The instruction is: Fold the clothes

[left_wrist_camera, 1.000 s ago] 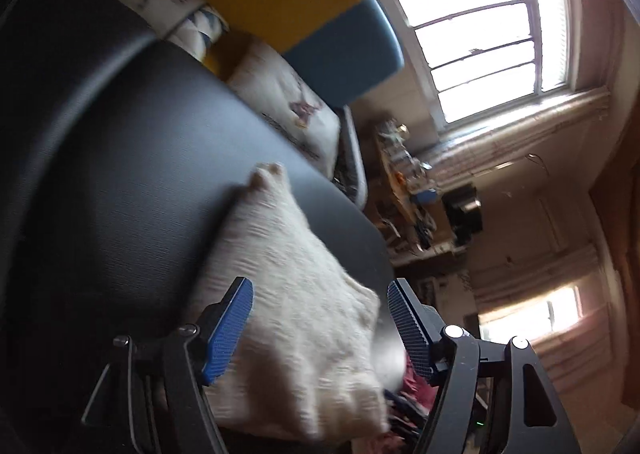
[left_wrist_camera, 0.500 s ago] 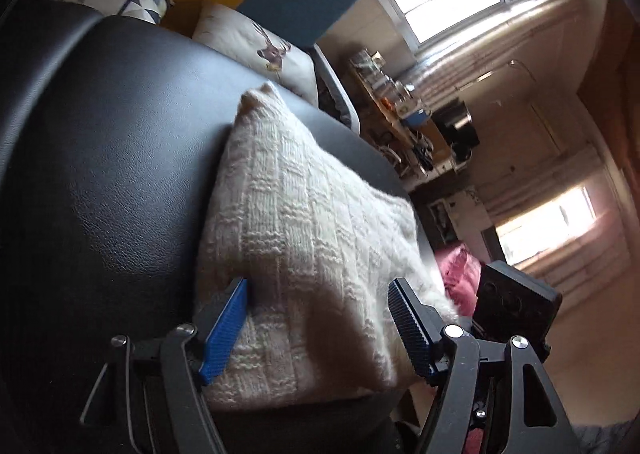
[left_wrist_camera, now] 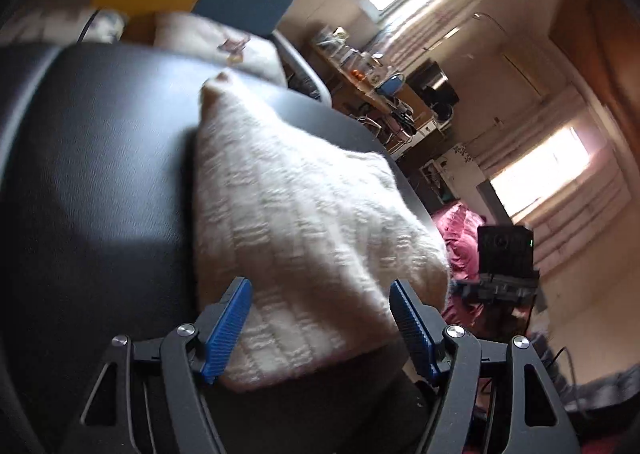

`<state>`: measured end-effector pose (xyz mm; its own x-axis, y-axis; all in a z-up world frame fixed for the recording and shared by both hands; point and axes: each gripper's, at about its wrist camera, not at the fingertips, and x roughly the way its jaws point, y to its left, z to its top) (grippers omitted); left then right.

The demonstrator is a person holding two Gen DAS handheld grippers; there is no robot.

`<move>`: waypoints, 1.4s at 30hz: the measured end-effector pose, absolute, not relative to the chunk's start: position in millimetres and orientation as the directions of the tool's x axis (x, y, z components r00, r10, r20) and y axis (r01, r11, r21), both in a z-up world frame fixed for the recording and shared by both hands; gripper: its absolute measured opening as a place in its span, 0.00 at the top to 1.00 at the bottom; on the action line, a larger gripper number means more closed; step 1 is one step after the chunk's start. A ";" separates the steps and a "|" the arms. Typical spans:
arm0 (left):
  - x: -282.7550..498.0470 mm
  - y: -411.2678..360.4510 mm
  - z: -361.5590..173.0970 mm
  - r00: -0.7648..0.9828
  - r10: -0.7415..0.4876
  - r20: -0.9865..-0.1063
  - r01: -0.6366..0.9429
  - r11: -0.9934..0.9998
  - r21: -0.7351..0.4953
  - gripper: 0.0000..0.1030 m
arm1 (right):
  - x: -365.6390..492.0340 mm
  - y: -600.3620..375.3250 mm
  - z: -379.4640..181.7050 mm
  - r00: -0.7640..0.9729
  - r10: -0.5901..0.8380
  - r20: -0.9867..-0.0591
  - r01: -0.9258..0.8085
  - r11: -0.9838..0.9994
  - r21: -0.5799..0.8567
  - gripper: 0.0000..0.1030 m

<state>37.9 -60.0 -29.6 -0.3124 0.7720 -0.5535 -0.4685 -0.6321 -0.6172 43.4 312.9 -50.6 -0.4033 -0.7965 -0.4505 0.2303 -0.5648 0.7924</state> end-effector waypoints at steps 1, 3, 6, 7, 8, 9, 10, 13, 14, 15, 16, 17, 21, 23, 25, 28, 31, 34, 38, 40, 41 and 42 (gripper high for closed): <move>38.9 -52.5 -27.2 -0.308 0.774 -0.552 -0.493 -0.627 -0.603 0.30 | 36.0 314.2 -51.6 -0.434 -0.783 -0.445 0.186 -0.562 0.806 0.46; 36.3 -37.5 -27.9 -0.289 0.774 -0.563 -0.519 -0.621 -0.587 0.30 | 19.2 309.0 -58.5 -0.459 -0.766 -0.451 0.108 -0.551 0.827 0.46; 36.7 -24.8 -34.4 -0.260 0.769 -0.584 -0.536 -0.618 -0.575 0.30 | -7.7 302.2 -69.5 -0.458 -0.755 -0.468 0.053 -0.549 0.834 0.46; 37.8 -23.2 -37.5 -0.251 0.772 -0.584 -0.536 -0.613 -0.581 0.30 | -15.5 299.5 -71.2 -0.458 -0.753 -0.472 0.055 -0.554 0.831 0.46; 38.8 -21.8 -40.5 -0.241 0.776 -0.583 -0.535 -0.607 -0.587 0.30 | -19.7 292.0 -71.2 -0.457 -0.752 -0.475 0.072 -0.564 0.823 0.47; 38.9 -20.4 -42.8 -0.235 0.779 -0.582 -0.537 -0.603 -0.590 0.30 | -22.9 283.5 -71.2 -0.451 -0.742 -0.496 0.090 -0.591 0.801 0.54; 38.9 -19.0 -45.0 -0.229 0.781 -0.581 -0.539 -0.599 -0.592 0.29 | -25.0 273.6 -71.1 -0.440 -0.718 -0.539 0.113 -0.640 0.760 0.62; 38.8 -15.1 -51.4 -0.207 0.785 -0.584 -0.545 -0.588 -0.598 0.27 | -18.7 275.2 -50.9 -0.446 -0.586 -0.677 0.198 -0.802 0.563 0.83; 38.5 -13.9 -53.3 -0.196 0.785 -0.588 -0.548 -0.585 -0.598 0.26 | -15.7 267.3 -39.2 -0.470 -0.525 -0.709 0.238 -0.850 0.471 0.84; 38.1 -12.8 -55.3 -0.183 0.782 -0.596 -0.550 -0.584 -0.597 0.26 | -13.9 257.2 -30.8 -0.502 -0.440 -0.745 0.278 -0.897 0.343 0.84; 38.9 -11.2 -55.9 -0.169 0.780 -0.603 -0.558 -0.580 -0.594 0.26 | -15.1 244.5 -28.3 -0.528 -0.335 -0.780 0.310 -0.931 0.191 0.84; 39.8 -9.7 -56.4 -0.154 0.777 -0.610 -0.566 -0.575 -0.590 0.26 | -16.2 231.9 -25.8 -0.557 -0.227 -0.799 0.335 -0.942 0.034 0.84; 51.6 0.4 -60.2 -0.093 0.766 -0.636 -0.629 -0.540 -0.559 0.26 | -32.8 245.1 -73.1 -0.485 -0.150 -0.862 0.312 -0.950 -0.010 0.85; 57.3 6.0 -60.2 -0.068 0.756 -0.651 -0.662 -0.522 -0.537 0.26 | -34.5 276.8 -79.1 -0.465 -0.284 -0.838 0.234 -0.953 0.194 0.84; 62.2 8.5 -57.2 -0.043 0.739 -0.673 -0.685 -0.512 -0.518 0.26 | -36.9 304.9 -88.3 -0.444 -0.410 -0.796 0.170 -0.911 0.375 0.84; 53.1 0.9 -47.7 0.022 0.779 -0.627 -0.625 -0.479 -0.617 0.26 | -38.6 333.2 -109.4 -0.441 -0.556 -0.705 0.105 -0.812 0.575 0.82; 34.7 -5.2 -23.7 -0.002 0.845 -0.534 -0.587 -0.433 -0.684 0.26 | -37.4 347.0 -121.5 -0.459 -0.624 -0.633 0.084 -0.739 0.668 0.82; 12.0 4.1 1.7 -0.092 0.870 -0.485 -0.597 -0.438 -0.672 0.23 | -24.9 347.8 -108.9 -0.481 -0.620 -0.620 0.110 -0.744 0.659 0.78; -12.2 33.8 5.7 -0.119 0.852 -0.510 -0.600 -0.471 -0.647 0.22 | -3.3 351.2 -87.0 -0.508 -0.612 -0.607 0.170 -0.761 0.625 0.74; -20.2 48.9 0.1 -0.102 0.836 -0.539 -0.597 -0.485 -0.639 0.22 | 10.2 353.3 -78.4 -0.502 -0.643 -0.578 0.214 -0.740 0.638 0.74; -23.3 53.4 -2.8 -0.091 0.832 -0.548 -0.593 -0.487 -0.641 0.22 | 16.6 353.3 -74.5 -0.495 -0.663 -0.562 0.236 -0.725 0.647 0.74; -25.7 57.7 -5.5 -0.084 0.829 -0.553 -0.586 -0.490 -0.646 0.22 | 20.2 352.6 -70.3 -0.485 -0.682 -0.548 0.256 -0.710 0.657 0.74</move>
<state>-25.7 57.7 -5.5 -0.0836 0.8292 -0.5526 -0.5856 -0.4896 -0.6460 20.2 352.6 -70.3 -0.4854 -0.6815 -0.5476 0.2557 -0.7096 0.6565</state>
